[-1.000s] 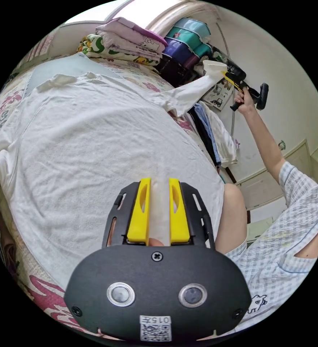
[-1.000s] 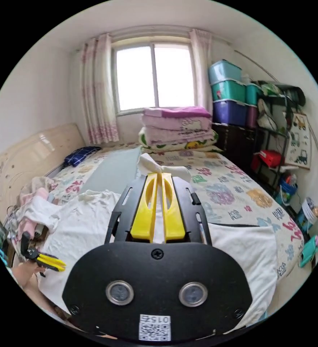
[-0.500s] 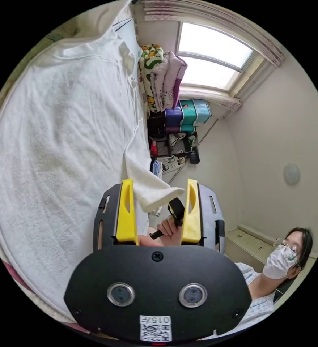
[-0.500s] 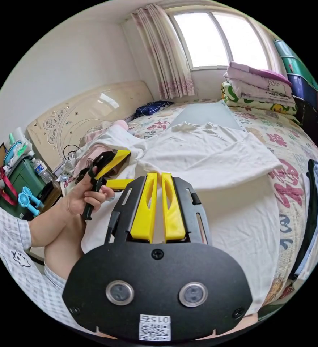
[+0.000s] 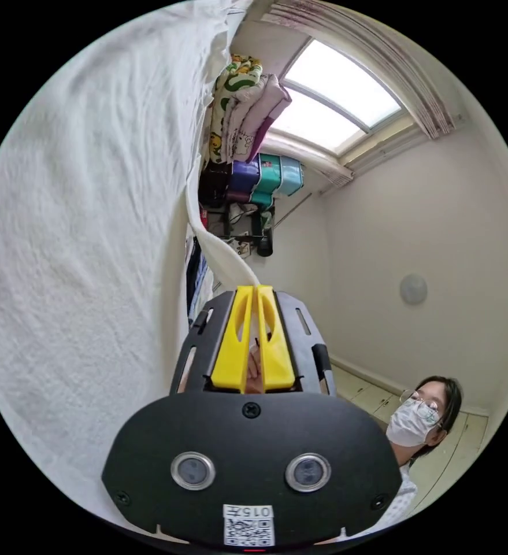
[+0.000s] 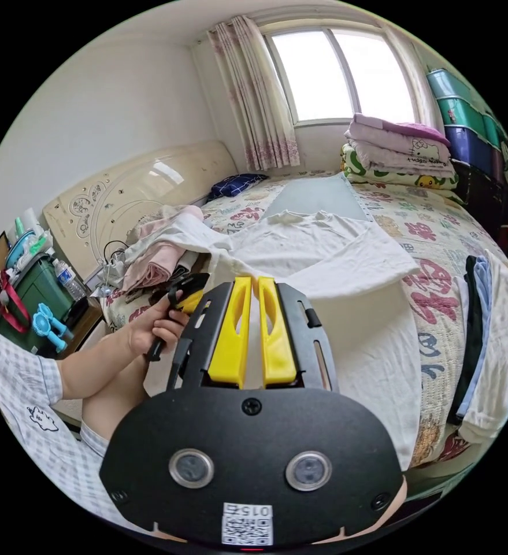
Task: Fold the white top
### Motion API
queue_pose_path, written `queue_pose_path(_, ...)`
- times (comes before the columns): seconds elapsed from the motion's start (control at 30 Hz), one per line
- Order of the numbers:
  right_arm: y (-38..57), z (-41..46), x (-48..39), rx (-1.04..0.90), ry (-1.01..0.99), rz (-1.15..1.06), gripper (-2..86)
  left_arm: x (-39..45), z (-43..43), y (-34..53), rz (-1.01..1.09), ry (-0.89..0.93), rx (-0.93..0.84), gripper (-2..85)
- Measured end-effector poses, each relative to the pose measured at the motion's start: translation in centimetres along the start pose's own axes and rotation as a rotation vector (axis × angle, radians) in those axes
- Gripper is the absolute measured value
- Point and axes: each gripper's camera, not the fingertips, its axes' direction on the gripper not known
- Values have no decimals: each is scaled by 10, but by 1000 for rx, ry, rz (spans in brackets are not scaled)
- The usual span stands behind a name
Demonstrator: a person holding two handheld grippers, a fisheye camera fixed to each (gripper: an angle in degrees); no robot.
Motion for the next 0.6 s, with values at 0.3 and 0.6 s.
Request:
queue_pose_path(0.3, 25, -5, -21, -118, -170, -233, 11, 137, -13, 52, 424, -535, -105, -6)
queue_pose_path(0.6, 50, 10, 20, -296, -445, -259, 12, 122, -6, 140, 347, -790, -104, -5)
